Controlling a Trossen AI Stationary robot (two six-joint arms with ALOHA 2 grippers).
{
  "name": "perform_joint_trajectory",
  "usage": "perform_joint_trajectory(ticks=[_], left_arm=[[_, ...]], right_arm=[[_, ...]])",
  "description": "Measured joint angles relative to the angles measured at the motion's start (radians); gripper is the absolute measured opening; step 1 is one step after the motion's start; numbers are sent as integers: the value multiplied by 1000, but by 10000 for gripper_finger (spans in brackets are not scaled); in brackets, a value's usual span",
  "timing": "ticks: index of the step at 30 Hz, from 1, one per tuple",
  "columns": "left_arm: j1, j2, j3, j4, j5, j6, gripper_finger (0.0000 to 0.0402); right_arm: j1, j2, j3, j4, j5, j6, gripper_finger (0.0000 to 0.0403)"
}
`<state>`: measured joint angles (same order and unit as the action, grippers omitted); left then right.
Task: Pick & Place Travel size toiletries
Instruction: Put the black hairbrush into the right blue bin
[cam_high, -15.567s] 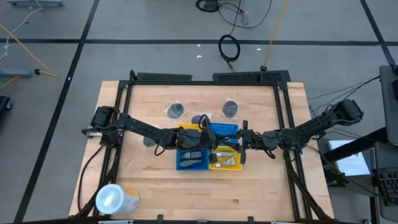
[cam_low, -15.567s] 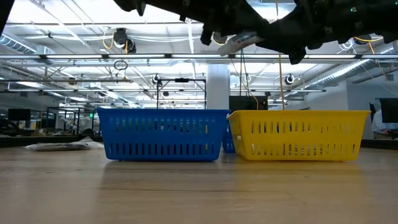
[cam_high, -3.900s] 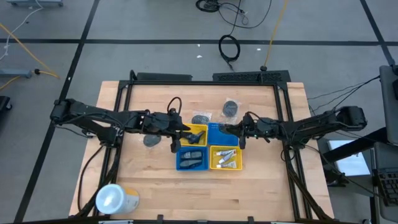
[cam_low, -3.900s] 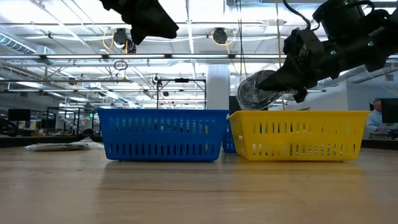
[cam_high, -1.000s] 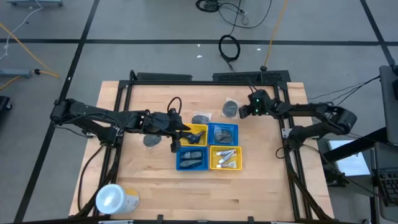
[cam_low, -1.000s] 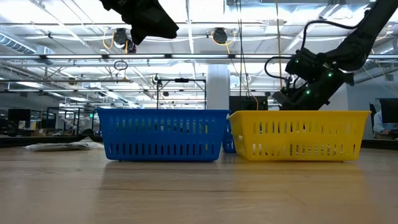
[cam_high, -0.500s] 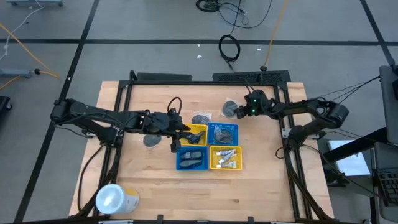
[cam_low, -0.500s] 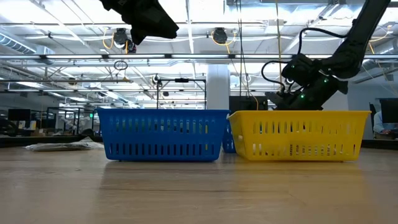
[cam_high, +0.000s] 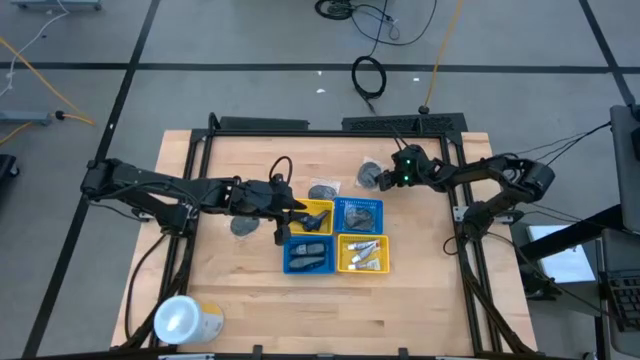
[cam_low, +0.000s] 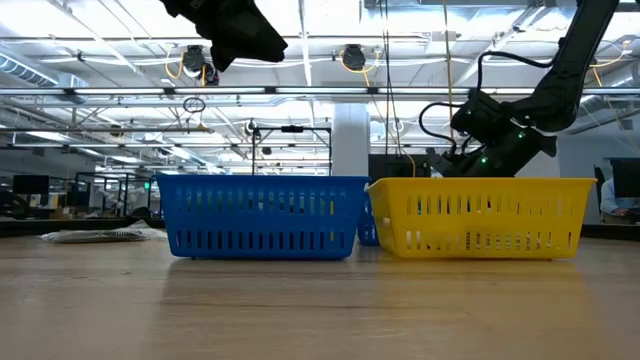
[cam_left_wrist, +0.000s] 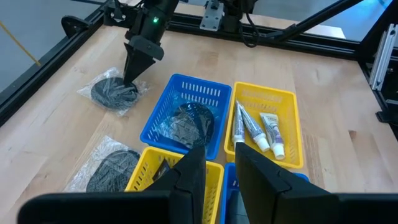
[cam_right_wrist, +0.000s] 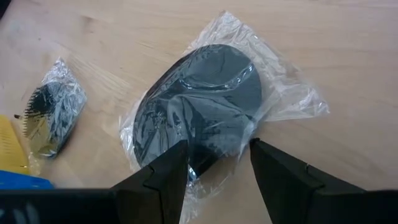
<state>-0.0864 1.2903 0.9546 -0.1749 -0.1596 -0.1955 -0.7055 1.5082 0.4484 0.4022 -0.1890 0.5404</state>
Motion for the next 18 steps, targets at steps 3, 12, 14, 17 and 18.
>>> perform_joint_trajectory(ticks=[3, 12, 14, 17, 18], left_arm=[[0, 0, 0, 0, 0, 0, 85], [0, 0, 0, 0, 0, 0, 86], [0, 0, 0, 0, 0, -1, 86], [0, 0, 0, 0, 0, -1, 86], [0, 0, 0, 0, 0, -1, 85]], right_arm=[[0, 1, 0, 5, 0, 0, 169], [0, 2, -1, 4, 3, -3, 136], [0, 2, -1, 3, 5, -4, 118], [0, 3, -1, 2, 0, -19, 82], [0, 3, -1, 2, 0, -28, 68]])
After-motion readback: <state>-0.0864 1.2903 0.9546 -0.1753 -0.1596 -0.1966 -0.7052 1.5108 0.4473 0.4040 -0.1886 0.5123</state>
